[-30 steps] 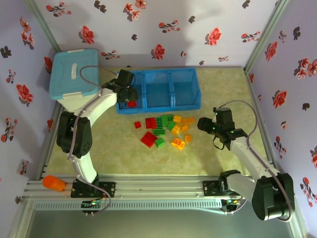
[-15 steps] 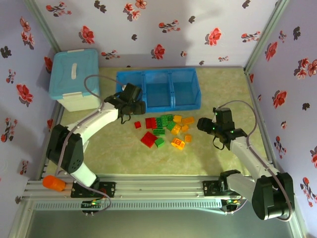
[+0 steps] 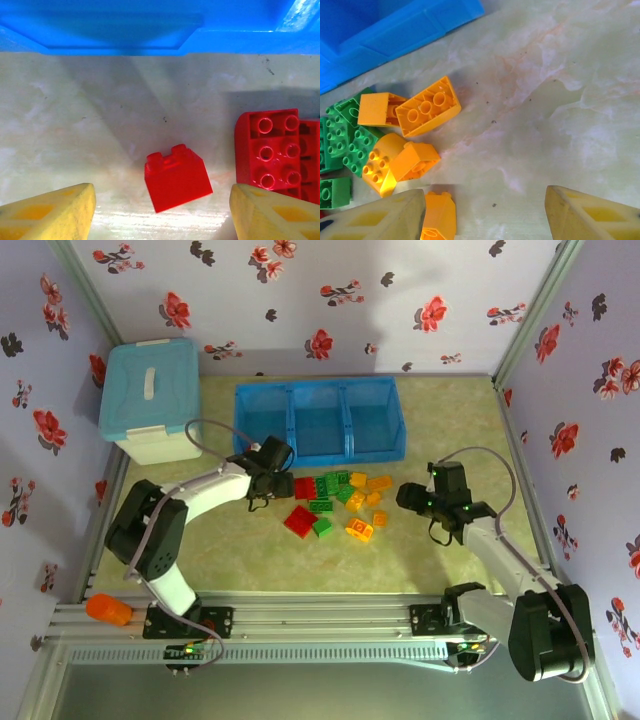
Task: Sort the legos into containers by color
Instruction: Pick up the lego from the center of the table.
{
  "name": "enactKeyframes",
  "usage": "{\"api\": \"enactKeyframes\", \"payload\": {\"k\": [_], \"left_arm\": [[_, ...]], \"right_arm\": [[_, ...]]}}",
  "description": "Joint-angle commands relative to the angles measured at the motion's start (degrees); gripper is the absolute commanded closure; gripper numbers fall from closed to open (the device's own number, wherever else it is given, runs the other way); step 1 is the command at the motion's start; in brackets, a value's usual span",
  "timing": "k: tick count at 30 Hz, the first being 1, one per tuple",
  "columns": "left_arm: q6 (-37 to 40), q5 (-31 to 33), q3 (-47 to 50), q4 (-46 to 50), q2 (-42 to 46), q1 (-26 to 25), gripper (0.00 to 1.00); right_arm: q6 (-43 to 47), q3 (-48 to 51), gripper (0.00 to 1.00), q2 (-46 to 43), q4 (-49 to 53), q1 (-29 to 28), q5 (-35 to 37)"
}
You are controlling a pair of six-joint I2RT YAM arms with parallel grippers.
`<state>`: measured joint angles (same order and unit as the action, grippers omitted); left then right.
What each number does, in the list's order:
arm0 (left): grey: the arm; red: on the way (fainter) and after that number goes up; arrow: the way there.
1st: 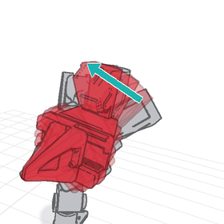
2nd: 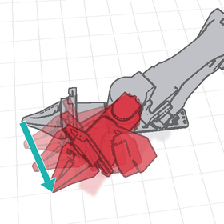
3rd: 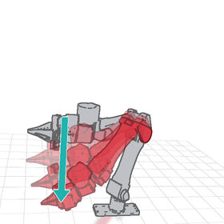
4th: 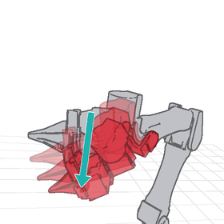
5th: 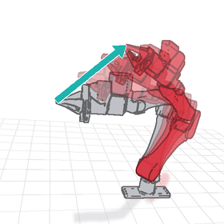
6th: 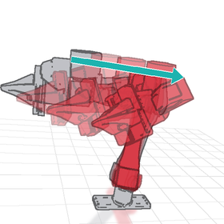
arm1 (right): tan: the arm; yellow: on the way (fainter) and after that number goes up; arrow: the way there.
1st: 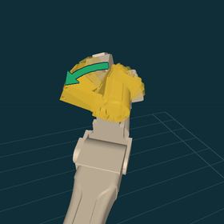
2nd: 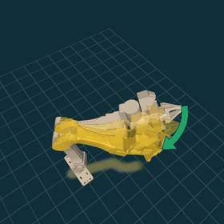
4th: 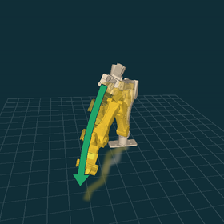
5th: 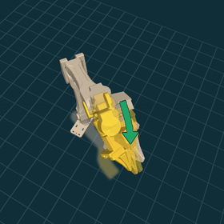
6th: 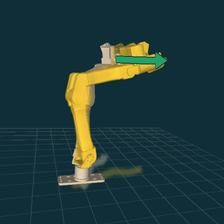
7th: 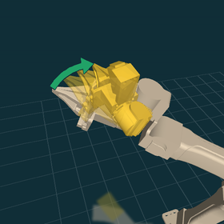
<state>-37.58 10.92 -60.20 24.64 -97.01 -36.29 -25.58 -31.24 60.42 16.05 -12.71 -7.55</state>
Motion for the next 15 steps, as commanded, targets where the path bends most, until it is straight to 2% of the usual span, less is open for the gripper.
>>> {"api": "enactKeyframes", "payload": {"k": [1, 8, 15], "left_arm": [[-1.80, -0.92, -1.33, -1.44, -2.41, -0.44, 0.30], [-2.19, -0.99, -2.96, -1.97, -6.34, -0.51, 0.37], [-1.81, -0.87, -3.96, -1.29, -6.83, -0.62, 0.60]], "right_arm": [[-0.17, 1.10, 0.36, 0.11, -1.47, -0.37, 0.17], [-0.06, 1.41, 0.36, 0.01, -1.97, -0.36, 0.48], [-0.08, 1.54, 0.36, -0.02, -2.08, -0.35, 0.64]]}}
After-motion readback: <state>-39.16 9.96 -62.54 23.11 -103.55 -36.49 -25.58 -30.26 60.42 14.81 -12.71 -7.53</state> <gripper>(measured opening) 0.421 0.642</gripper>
